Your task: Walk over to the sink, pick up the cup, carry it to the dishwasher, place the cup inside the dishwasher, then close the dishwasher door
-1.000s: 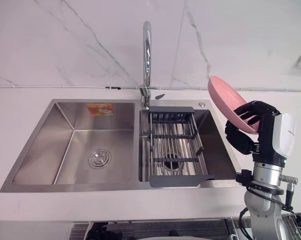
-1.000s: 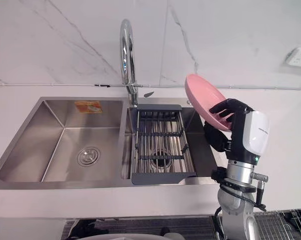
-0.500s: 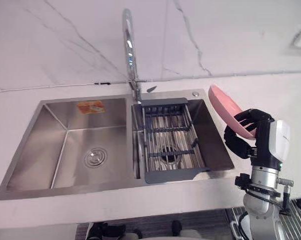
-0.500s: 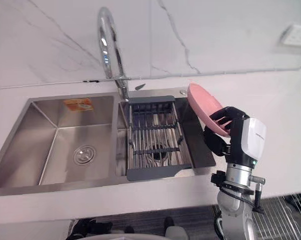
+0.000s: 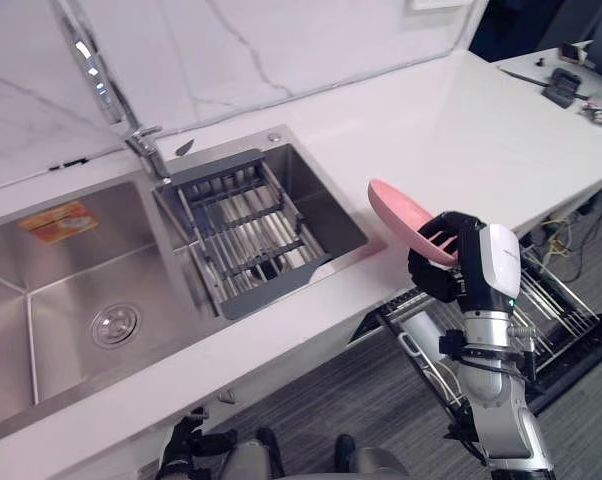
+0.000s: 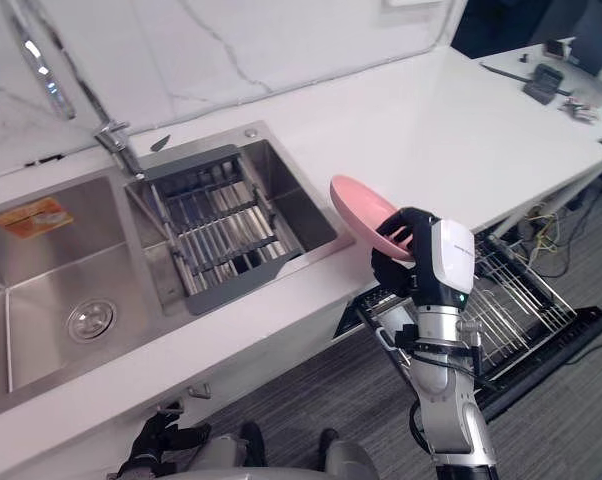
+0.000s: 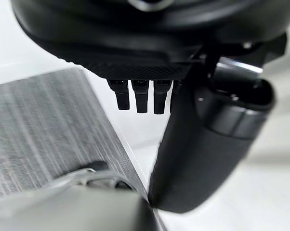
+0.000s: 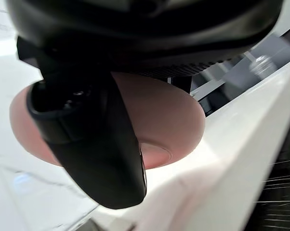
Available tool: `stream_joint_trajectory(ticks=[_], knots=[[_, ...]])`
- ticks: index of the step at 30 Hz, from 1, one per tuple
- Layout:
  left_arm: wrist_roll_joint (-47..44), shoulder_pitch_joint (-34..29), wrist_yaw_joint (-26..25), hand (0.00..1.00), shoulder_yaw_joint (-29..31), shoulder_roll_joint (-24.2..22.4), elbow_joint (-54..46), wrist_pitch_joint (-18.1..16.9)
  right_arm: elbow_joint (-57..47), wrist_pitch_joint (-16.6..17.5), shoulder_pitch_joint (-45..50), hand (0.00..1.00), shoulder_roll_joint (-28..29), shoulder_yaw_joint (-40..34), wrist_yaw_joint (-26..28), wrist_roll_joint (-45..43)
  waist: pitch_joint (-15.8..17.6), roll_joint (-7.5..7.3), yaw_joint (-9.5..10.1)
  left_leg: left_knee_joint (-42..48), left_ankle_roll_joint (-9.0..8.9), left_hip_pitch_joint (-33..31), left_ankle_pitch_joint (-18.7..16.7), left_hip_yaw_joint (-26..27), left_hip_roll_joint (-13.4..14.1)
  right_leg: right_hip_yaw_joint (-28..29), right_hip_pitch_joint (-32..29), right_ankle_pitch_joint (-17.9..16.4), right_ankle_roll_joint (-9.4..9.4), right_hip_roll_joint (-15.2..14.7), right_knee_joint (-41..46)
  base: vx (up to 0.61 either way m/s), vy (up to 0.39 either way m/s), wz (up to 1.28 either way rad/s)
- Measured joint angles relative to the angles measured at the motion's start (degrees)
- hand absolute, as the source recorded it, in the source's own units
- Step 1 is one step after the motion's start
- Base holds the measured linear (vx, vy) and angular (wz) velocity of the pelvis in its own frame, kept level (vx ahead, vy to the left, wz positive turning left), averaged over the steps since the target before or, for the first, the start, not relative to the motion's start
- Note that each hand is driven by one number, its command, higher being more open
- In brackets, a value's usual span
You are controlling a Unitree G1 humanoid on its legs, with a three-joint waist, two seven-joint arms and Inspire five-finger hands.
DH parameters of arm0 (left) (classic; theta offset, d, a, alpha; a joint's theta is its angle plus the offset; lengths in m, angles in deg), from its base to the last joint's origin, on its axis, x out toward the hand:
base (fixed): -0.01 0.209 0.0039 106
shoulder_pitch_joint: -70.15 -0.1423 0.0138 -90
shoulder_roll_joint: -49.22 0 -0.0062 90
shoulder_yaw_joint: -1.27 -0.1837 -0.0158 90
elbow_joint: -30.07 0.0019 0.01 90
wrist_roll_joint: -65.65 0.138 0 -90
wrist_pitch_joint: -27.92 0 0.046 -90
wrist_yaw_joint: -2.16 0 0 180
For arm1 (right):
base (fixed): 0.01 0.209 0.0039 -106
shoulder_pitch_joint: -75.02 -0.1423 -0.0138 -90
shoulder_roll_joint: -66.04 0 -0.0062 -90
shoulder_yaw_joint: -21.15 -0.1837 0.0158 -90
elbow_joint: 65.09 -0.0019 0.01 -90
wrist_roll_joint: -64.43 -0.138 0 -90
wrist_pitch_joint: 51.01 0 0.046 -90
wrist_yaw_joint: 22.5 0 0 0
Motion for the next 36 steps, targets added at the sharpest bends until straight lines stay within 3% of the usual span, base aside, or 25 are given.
stream_joint_trajectory(ticks=[6,14,23,28,36], knots=[[0.3,-0.8,0.0,0.9,-1.3,-0.2,2.1,0.1,1.1,-0.1,6.8,0.3,1.5,-6.6,-0.9,0.0,-1.4,0.3,-0.67,-3.3,0.35,2.7,1.3,0.0,-1.4,0.1,2.8,1.4,1.14,-0.6,-3.2,0.04,0.007,0.0],[1.4,-1.2,0.4,0.9,-2.7,-0.5,2.4,0.3,11.7,-1.4,8.4,0.3,2.1,-12.3,-1.9,-0.8,-2.5,0.97,-1.46,-4.0,1.16,3.4,1.8,-1.4,-2.9,1.1,3.7,3.5,1.86,-1.9,-5.6,-0.05,0.046,-0.05],[2.4,-1.5,2.3,0.9,-3.9,-2.0,2.6,0.3,22.2,-3.7,7.8,0.3,-0.8,-19.8,-1.9,-5.6,-2.7,4.82,-1.73,-7.5,1.51,4.1,2.8,-1.6,-5.1,1.0,3.6,4.2,2.47,-3.4,-7.1,-0.05,0.038,0.0],[2.4,-1.1,3.5,0.9,-4.0,-2.8,1.9,-0.3,30.1,-4.5,2.6,0.3,-3.5,-20.3,-1.8,-9.0,-0.9,6.73,-2.08,-9.8,2.15,3.3,4.3,-1.8,-5.8,0.6,1.8,4.6,2.8,-3.8,-6.9,0.01,0.007,0.02],[2.2,1.1,3.4,0.9,-3.9,-4.4,-0.8,-1.3,30.9,-5.7,-6.2,0.3,-7.7,-20.1,-1.7,-12.0,5.5,9.31,-1.32,-9.9,2.61,0.2,5.1,-1.6,-5.5,0.9,-3.7,2.4,2.97,-3.7,-1.3,0.02,-0.006,-0.01]])
